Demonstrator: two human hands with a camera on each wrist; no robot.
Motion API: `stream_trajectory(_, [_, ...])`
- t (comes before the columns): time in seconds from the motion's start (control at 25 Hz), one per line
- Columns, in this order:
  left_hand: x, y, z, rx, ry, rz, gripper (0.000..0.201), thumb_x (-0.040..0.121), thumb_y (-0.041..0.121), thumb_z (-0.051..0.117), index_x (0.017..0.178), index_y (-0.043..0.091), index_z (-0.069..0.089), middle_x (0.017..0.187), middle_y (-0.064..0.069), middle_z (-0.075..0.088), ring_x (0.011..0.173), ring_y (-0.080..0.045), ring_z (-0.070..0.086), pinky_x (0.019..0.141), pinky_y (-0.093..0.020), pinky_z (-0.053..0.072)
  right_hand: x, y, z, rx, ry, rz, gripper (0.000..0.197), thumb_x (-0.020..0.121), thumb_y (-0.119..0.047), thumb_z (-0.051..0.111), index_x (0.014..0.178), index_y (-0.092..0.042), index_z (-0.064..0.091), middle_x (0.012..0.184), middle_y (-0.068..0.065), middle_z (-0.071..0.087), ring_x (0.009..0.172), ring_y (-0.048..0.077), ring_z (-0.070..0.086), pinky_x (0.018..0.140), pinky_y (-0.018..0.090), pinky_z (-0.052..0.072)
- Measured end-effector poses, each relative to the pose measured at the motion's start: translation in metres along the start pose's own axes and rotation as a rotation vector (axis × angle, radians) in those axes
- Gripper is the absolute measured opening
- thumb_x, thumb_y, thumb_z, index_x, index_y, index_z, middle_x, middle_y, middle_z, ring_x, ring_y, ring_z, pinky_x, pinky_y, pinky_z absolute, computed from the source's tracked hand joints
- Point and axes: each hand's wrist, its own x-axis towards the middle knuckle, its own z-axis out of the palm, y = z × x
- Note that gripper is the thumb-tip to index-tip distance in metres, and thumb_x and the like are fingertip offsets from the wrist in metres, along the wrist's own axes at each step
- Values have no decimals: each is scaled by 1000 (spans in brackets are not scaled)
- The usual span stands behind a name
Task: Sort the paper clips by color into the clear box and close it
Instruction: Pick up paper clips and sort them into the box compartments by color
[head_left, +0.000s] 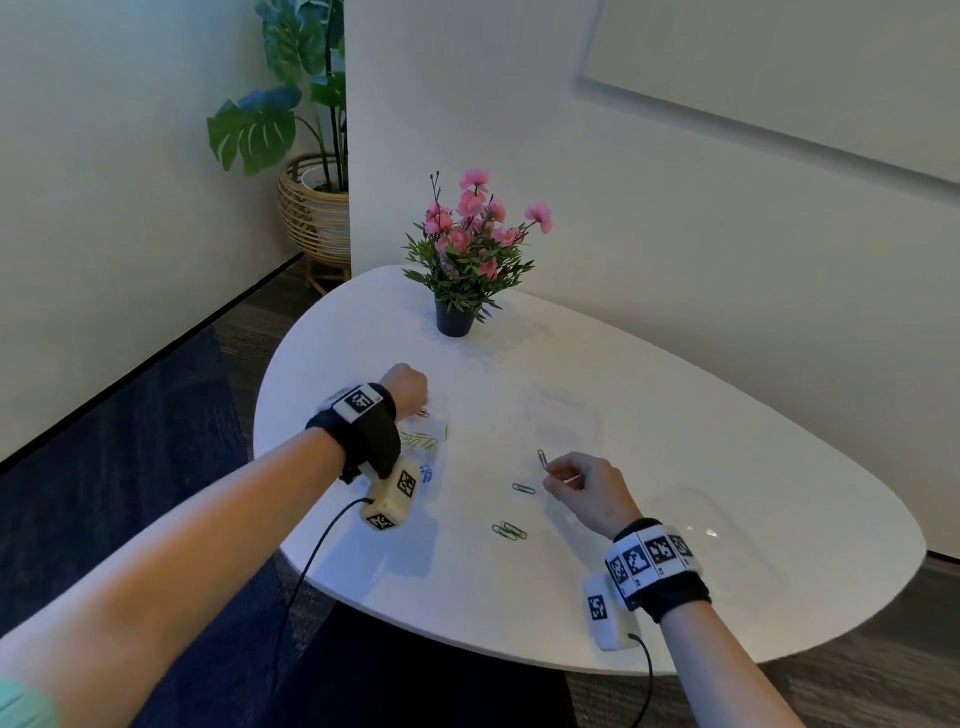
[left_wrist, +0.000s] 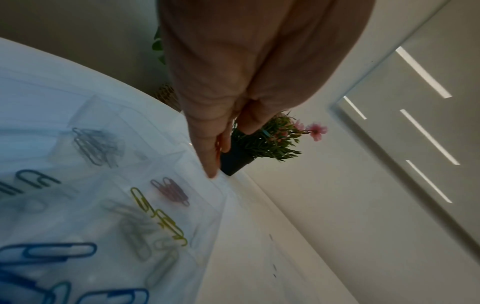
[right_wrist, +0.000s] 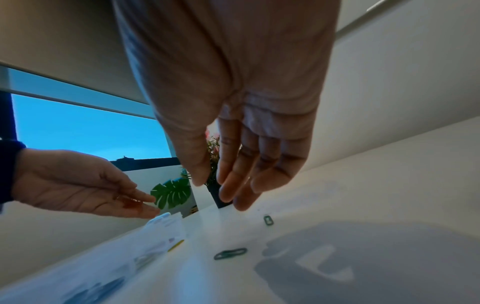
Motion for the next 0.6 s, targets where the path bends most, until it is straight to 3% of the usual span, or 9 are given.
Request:
stream_trajectory(0.08, [2,-1,1,492,16,163,35,99,8,35,128,-7,49,131,-20,56,121,-32,54,100,-32,43,3,7,1,-14,-10,41,20,84,-22,68,100,-10,68,92,5,69,78,15,62,68,17,46])
stream_trajectory(0.16, [-2,-1,4,331,22,104,39,98,11,37,134,-4,44,139,-20,49,126,-33,50,105,-35,41,8,9,1,-68,-20,58,21,85,-19,66,103,-9,68,94,6,69,79,15,60,74,20,49])
stream_trajectory(0.28, [-20,-17,11,522,42,354,36,94,15,44,128,8,54,132,-14,56,120,-27,54,99,-29,41,26,6,2,-248,-57,42,26,89,-16,60,113,-7,66,113,10,68,95,20,63,86,21,46])
stream_trajectory(0.4, [-45,-41,29,716,-155,554,26,91,11,49,111,12,66,116,-9,67,103,-20,63,85,-22,46,49,1,10,-384,-127,20,30,93,-12,52,120,-3,63,129,14,56,115,28,57,98,29,44])
stream_trajectory(0.52, [-53,-65,43,967,-400,613,25,90,11,52,108,13,68,113,-7,69,99,-17,65,90,-22,50,61,-2,19,-475,-176,5,26,91,-15,56,105,4,67,123,17,50,106,31,57,91,31,48])
stream_trajectory(0.6, [-54,-78,50,1095,-503,630,26,90,12,53,112,14,67,118,-7,65,106,-18,62,95,-26,48,63,-2,21,-449,-158,5,20,86,-7,60,97,7,68,114,19,59,100,31,61,88,31,51])
